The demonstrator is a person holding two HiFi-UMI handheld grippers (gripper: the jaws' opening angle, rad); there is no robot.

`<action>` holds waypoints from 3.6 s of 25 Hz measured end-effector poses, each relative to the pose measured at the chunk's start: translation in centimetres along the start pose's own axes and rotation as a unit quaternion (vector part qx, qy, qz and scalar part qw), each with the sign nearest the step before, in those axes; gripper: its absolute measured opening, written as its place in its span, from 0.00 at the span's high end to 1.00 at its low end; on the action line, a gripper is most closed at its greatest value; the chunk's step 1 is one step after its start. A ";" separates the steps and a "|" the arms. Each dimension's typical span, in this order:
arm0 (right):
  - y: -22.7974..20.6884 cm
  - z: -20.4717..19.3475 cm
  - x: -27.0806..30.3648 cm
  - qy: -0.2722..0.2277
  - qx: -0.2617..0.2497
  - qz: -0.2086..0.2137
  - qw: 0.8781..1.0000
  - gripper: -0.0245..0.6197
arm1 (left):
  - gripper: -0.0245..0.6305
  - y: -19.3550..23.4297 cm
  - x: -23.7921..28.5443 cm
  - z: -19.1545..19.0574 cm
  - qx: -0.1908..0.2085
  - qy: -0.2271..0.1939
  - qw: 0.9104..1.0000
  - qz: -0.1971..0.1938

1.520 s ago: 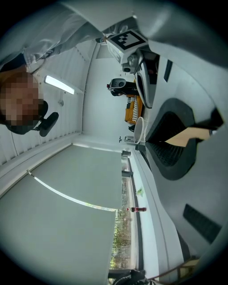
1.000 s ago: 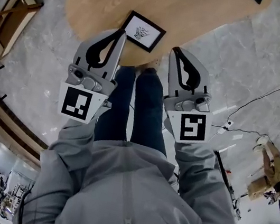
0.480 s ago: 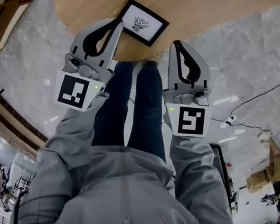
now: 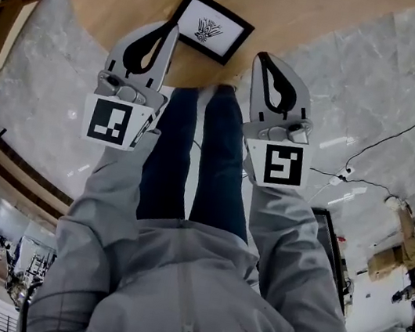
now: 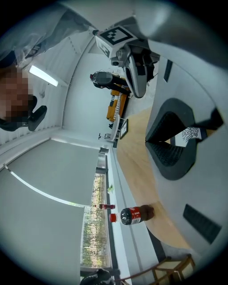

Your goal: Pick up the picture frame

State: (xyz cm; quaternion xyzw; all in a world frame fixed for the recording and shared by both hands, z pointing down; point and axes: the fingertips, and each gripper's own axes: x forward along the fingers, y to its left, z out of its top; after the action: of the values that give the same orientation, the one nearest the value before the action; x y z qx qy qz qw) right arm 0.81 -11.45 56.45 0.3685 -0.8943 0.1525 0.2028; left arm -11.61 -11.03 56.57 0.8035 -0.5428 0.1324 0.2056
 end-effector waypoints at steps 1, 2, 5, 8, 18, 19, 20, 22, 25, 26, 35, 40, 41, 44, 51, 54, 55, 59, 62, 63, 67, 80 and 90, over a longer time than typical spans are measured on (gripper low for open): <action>-0.1 -0.4 0.1 0.003 -0.001 0.000 1.000 0.91 | 0.93 0.1 0.1 -0.5 0.001 0.005 1.000 -0.001; -0.1 -0.7 0.3 0.006 -0.002 0.000 1.000 0.91 | 0.93 0.2 0.3 -0.9 0.002 0.010 1.000 -0.001; -0.2 -1.7 0.7 0.016 -0.005 0.003 1.000 0.91 | 0.93 0.6 0.9 -2.0 0.000 0.022 1.000 0.000; -0.2 -3.0 1.0 0.032 0.001 0.008 0.999 0.91 | 0.93 1.0 1.4 -3.0 0.000 0.038 0.999 0.001; 0.0 -6.7 2.2 0.085 0.034 -0.002 0.996 0.91 | 0.93 2.5 2.5 -6.9 0.010 0.087 0.996 -0.004; -0.1 -6.8 2.2 0.086 0.034 -0.002 0.996 0.91 | 0.93 2.5 2.6 -7.1 0.011 0.092 0.996 -0.005; -0.2 -6.9 2.2 0.087 0.034 -0.003 0.996 0.91 | 0.93 2.5 2.7 -7.3 0.011 0.096 0.995 -0.006; -0.4 -7.1 2.2 0.089 0.035 -0.004 0.995 0.91 | 0.93 2.6 3.0 -7.7 0.012 0.104 0.994 -0.009; -0.5 -7.5 2.5 0.094 0.036 -0.006 0.995 0.91 | 0.93 2.9 3.2 -8.3 0.013 0.117 0.993 -0.014; -0.6 -7.6 2.5 0.095 0.036 -0.006 0.995 0.91 | 0.93 3.0 3.2 -8.5 0.015 0.122 0.992 -0.016; -0.6 -8.4 2.4 0.099 0.045 -0.004 0.994 0.91 | 0.77 3.6 3.9 -10.7 0.008 0.177 0.984 -0.026; -0.8 -8.9 1.8 0.098 0.052 -0.003 0.994 0.91 | 0.77 3.4 4.8 -12.5 -0.009 0.217 0.976 -0.028; -0.9 -9.0 1.6 0.098 0.053 -0.004 0.994 0.91 | 0.77 3.4 4.9 -12.9 -0.010 0.225 0.974 -0.025; -1.1 -9.5 1.1 0.099 0.059 -0.007 0.993 0.91 | 0.77 3.3 4.9 -13.2 -0.008 0.236 0.972 -0.013; -1.7 -12.1 -0.3 0.118 0.079 -0.014 0.990 0.91 | 0.77 1.7 5.5 -13.4 0.006 0.241 0.970 -0.017; -2.1 -13.2 -1.1 0.121 0.100 -0.008 0.988 0.91 | 0.77 0.3 6.0 -13.4 0.013 0.240 0.970 -0.021; -2.2 -13.5 -1.3 0.121 0.110 -0.004 0.987 0.91 | 0.77 0.0 6.1 -13.5 0.016 0.240 0.970 -0.022; -2.7 -15.0 -1.9 0.128 0.156 0.005 0.979 0.91 | 0.77 -1.8 6.5 -13.8 0.021 0.246 0.969 -0.032; -2.9 -15.8 -1.7 0.123 0.198 0.011 0.972 0.91 | 0.77 -2.3 6.7 -14.2 0.024 0.251 0.967 -0.039; -2.8 -15.9 -1.5 0.117 0.214 0.014 0.970 0.91 | 0.77 -2.2 6.8 -14.3 0.023 0.251 0.967 -0.041; -3.4 -16.6 -2.5 0.096 0.295 0.034 0.950 0.76 | 0.77 -3.9 7.2 -14.1 0.023 0.251 0.967 -0.040; -3.8 -19.0 -0.8 0.059 0.472 0.093 0.875 0.61 | 0.77 -7.3 8.8 -13.9 0.037 0.255 0.964 -0.071; -4.6 -19.3 0.9 0.042 0.542 0.113 0.832 0.61 | 0.77 -9.0 9.7 -14.2 0.043 0.257 0.960 -0.100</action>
State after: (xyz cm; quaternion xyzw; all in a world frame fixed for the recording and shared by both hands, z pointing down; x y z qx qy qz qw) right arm 8.38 -6.96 74.20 0.3090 -0.6942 0.6500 -0.0112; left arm 0.53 -9.25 71.61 0.8010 -0.3822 0.3361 0.3153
